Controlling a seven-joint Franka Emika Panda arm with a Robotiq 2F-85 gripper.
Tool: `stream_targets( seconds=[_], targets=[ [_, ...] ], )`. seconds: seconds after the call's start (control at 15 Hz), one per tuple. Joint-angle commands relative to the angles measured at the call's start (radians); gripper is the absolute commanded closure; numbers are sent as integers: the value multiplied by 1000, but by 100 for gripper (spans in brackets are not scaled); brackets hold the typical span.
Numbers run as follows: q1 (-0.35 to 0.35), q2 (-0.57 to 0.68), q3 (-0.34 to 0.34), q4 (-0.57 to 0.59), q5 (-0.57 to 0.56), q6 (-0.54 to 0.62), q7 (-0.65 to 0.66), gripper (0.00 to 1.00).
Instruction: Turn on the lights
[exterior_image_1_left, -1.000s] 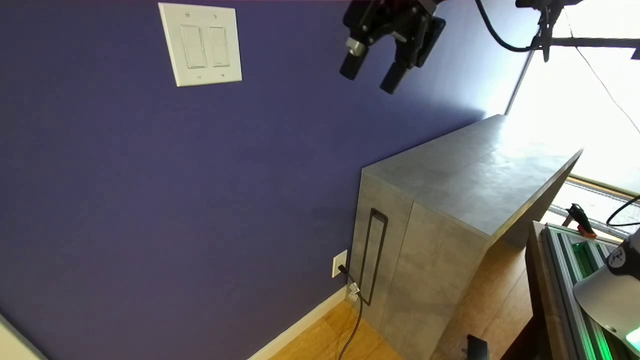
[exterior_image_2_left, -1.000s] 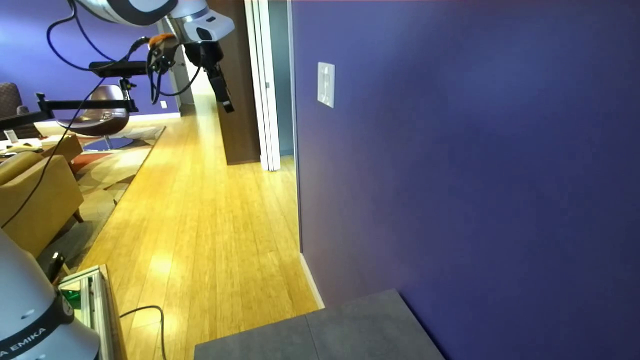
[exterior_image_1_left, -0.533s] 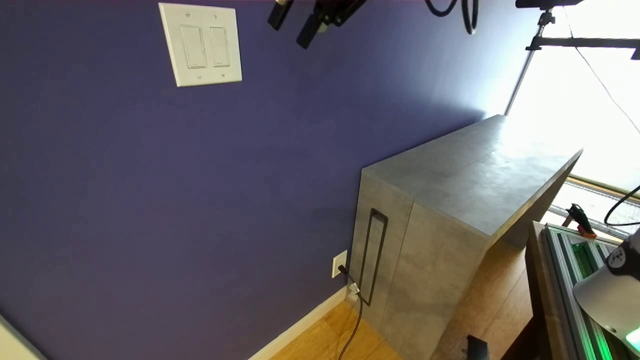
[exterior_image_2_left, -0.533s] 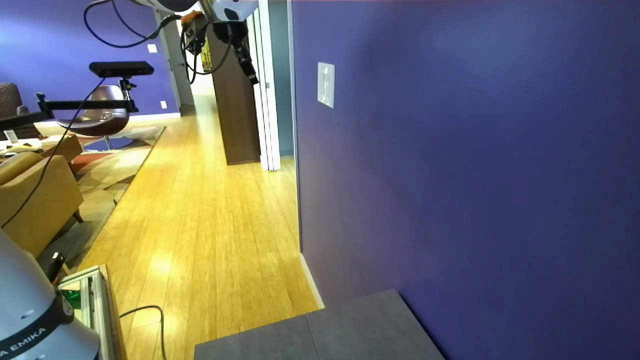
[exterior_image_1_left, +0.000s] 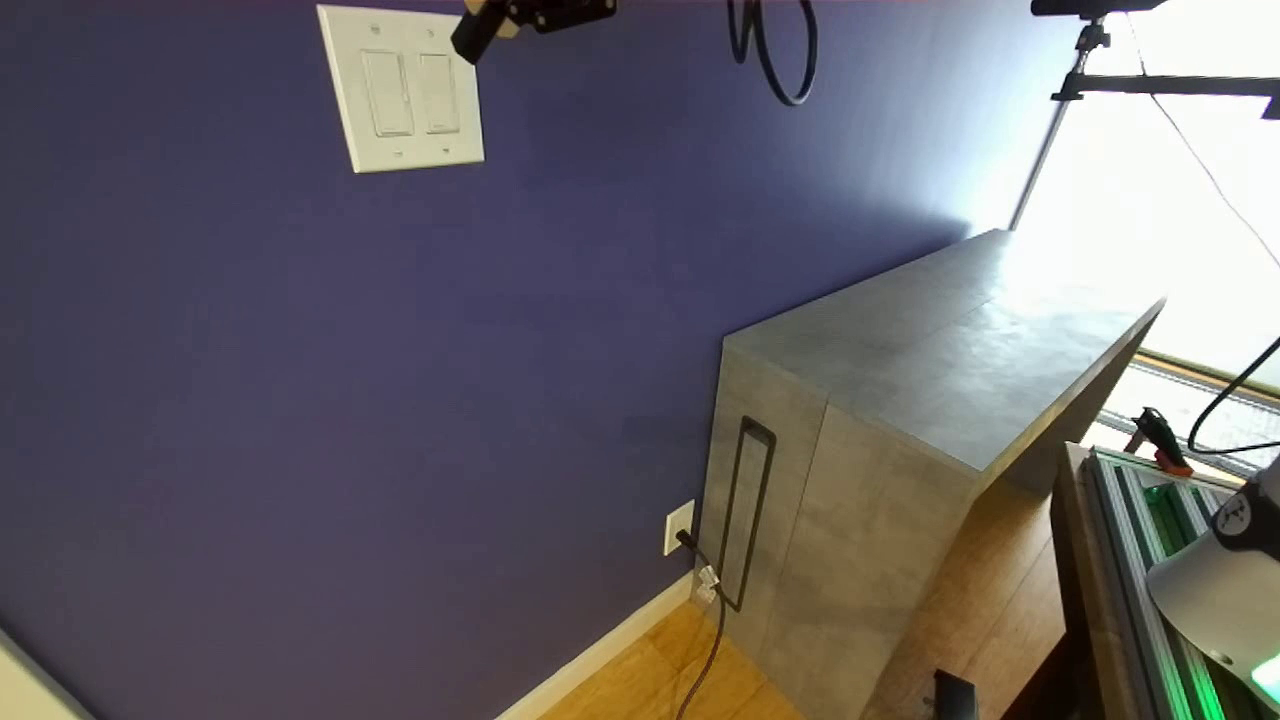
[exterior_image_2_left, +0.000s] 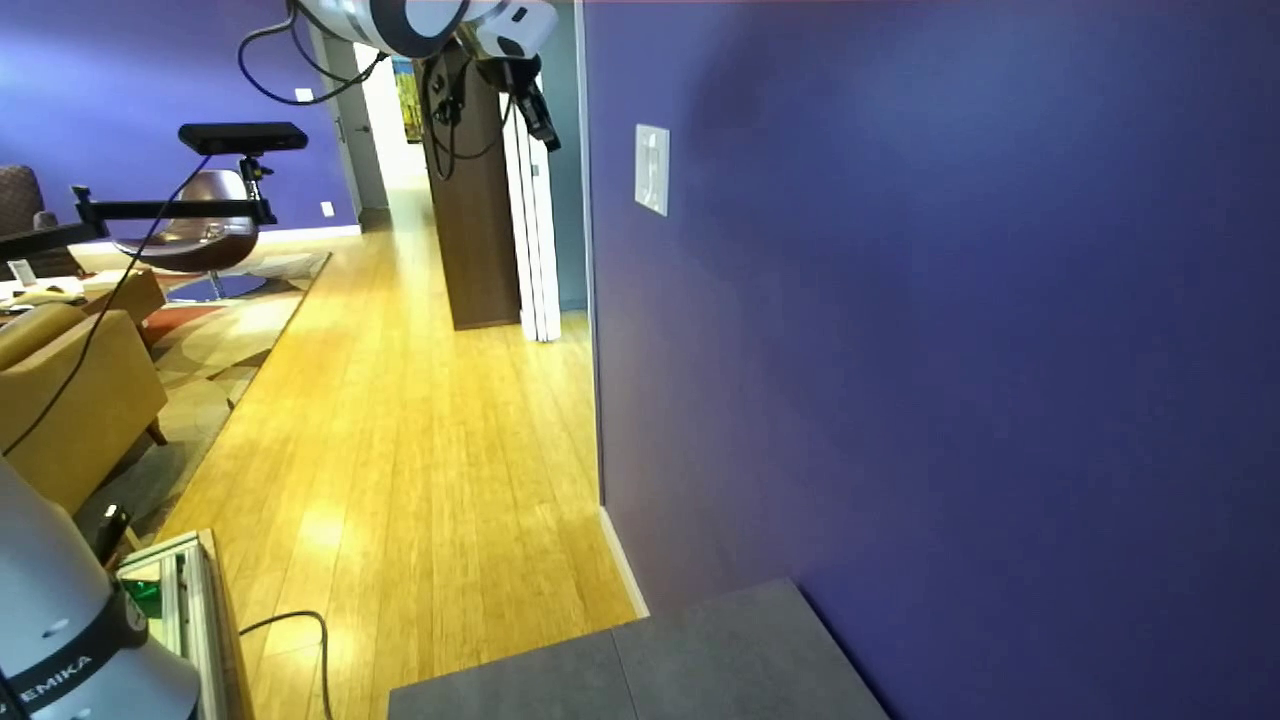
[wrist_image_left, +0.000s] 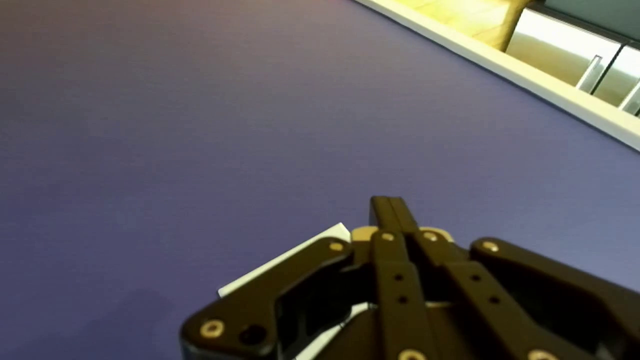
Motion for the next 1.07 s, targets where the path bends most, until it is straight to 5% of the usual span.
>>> stream_targets(
  seconds=[0.0, 1.0],
  targets=[
    [18, 78, -27, 74, -70, 43, 71, 96],
    [5, 273, -56, 243, -295, 132, 260, 98]
  ],
)
